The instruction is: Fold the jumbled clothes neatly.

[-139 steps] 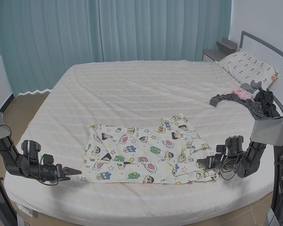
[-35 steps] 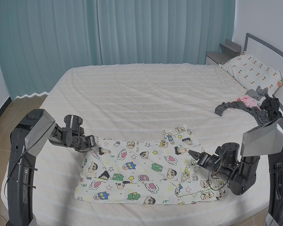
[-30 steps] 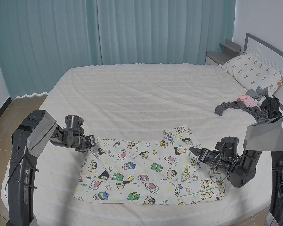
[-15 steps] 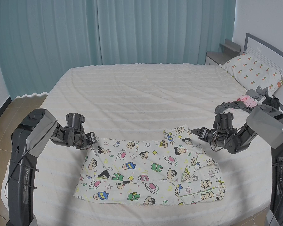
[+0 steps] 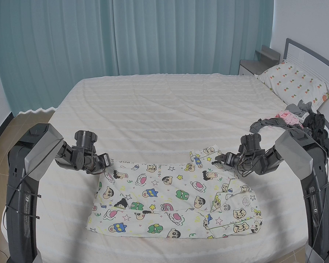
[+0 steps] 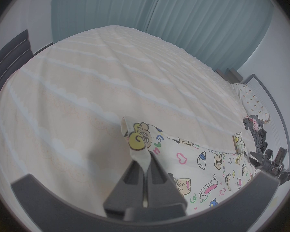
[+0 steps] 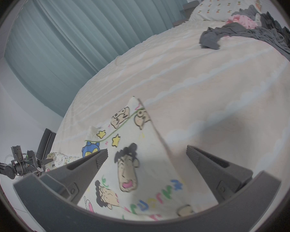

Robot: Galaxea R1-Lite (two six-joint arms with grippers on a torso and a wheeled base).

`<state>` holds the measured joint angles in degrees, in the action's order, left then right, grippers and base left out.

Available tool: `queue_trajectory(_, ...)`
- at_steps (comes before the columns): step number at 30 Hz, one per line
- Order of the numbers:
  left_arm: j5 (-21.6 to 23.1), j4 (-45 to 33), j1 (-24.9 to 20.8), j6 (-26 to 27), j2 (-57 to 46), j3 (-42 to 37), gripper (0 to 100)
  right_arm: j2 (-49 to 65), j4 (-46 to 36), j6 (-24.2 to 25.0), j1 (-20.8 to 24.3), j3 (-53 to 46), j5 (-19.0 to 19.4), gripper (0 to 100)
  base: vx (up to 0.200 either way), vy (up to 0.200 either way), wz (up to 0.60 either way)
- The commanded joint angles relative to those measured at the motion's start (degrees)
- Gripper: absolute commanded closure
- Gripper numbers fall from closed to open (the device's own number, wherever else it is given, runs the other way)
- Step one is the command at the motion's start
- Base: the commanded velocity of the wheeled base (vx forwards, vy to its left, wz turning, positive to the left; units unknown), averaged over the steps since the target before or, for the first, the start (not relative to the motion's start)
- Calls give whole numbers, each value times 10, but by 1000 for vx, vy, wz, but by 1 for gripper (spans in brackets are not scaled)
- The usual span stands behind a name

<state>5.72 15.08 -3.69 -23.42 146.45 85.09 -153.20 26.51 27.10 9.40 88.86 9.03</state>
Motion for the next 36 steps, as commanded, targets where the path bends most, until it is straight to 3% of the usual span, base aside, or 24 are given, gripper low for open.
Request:
queue_trajectory(1, 0, 0, 0, 0, -5, -1, 100, -22, -23, 0, 12, 38, 5, 0, 0, 0, 0)
queue_trajectory(4, 0, 1, -1, 0, -5, -1, 100, -21, -54, 1, 14, 51, 17, 0, 0, 0, 0)
queue_trajectory(5, 0, 1, -1, 0, -5, -1, 100, -22, -56, 1, 14, 54, 17, 100, 0, 0, 0)
queue_trajectory(21, -1, 1, -1, -11, -26, -7, 100, 13, -46, 20, -10, 33, 29, 100, 0, 0, 0)
queue_trajectory(25, -1, 9, 1, -19, -35, -9, 100, 37, 23, 55, -10, -22, 49, 100, 0, 0, 0)
queue_trajectory(29, -1, 16, 1, -19, -46, -22, 100, 48, 99, 59, -10, -71, 70, 100, 0, 0, 0)
queue_trajectory(36, -1, 17, 2, -18, -52, -32, 100, 77, 115, 59, -10, -110, 91, 100, 0, 0, 0)
